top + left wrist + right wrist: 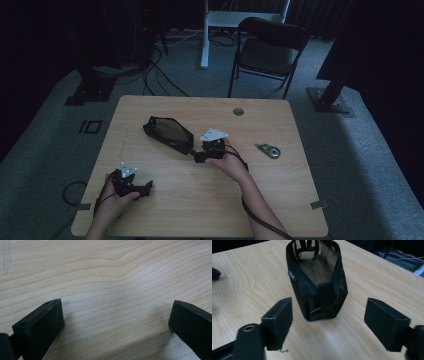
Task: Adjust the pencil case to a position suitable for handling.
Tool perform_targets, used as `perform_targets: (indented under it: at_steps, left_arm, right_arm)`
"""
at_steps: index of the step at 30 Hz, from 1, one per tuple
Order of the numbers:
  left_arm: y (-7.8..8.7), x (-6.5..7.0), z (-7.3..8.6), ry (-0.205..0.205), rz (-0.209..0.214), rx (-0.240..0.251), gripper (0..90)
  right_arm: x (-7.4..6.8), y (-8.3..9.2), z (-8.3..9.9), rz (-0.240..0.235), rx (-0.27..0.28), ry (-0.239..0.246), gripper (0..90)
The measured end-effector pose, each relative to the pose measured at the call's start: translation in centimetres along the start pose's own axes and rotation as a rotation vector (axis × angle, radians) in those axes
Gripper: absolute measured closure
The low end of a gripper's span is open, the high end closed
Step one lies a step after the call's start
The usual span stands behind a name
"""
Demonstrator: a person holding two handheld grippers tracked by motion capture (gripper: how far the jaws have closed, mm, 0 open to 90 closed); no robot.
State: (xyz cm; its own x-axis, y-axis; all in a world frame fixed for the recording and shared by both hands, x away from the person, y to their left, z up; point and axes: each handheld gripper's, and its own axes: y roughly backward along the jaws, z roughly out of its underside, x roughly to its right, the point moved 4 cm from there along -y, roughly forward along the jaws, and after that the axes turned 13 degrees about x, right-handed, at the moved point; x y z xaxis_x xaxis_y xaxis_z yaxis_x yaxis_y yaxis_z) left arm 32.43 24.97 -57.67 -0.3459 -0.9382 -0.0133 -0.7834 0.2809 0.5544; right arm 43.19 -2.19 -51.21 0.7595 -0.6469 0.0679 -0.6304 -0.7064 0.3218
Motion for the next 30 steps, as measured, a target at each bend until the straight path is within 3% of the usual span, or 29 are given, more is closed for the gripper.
perform_targets:
  at_steps: [6, 11, 16, 22, 26, 28, 30]
  left_arm:
    - [0.0, 0.0, 0.0, 0.000, 0.000, 0.000, 0.3]
    - [0.0, 0.0, 0.0, -0.001, -0.002, 0.001, 0.3]
    - [0.0, 0.0, 0.0, -0.003, -0.001, 0.000, 0.3]
    - [0.0, 0.0, 0.0, -0.002, -0.001, 0.000, 0.3]
    - [0.0, 0.0, 0.0, -0.002, -0.002, 0.000, 0.3]
    - [0.0, 0.0, 0.0, -0.003, -0.001, 0.000, 0.3]
    - [0.0, 0.0, 0.0, -0.003, -0.001, 0.000, 0.3]
  right_arm:
    - [0.1, -1.0, -0.2, -0.002, -0.010, 0.019, 27.5]
    - [0.1, -1.9, -0.4, 0.003, 0.002, -0.005, 38.5]
    - [0.1, -2.6, -0.2, -0.004, -0.017, 0.001, 43.4]
    - [0.1, -3.0, -0.1, -0.045, -0.037, 0.004, 50.6]
    - [0.0, -3.1, -0.3, -0.064, -0.039, 0.015, 62.4]
    - [0.0, -3.0, -0.3, -0.064, -0.031, 0.048, 70.8]
    - [-0.1, -2.8, -0.2, -0.066, -0.029, 0.048, 72.3]
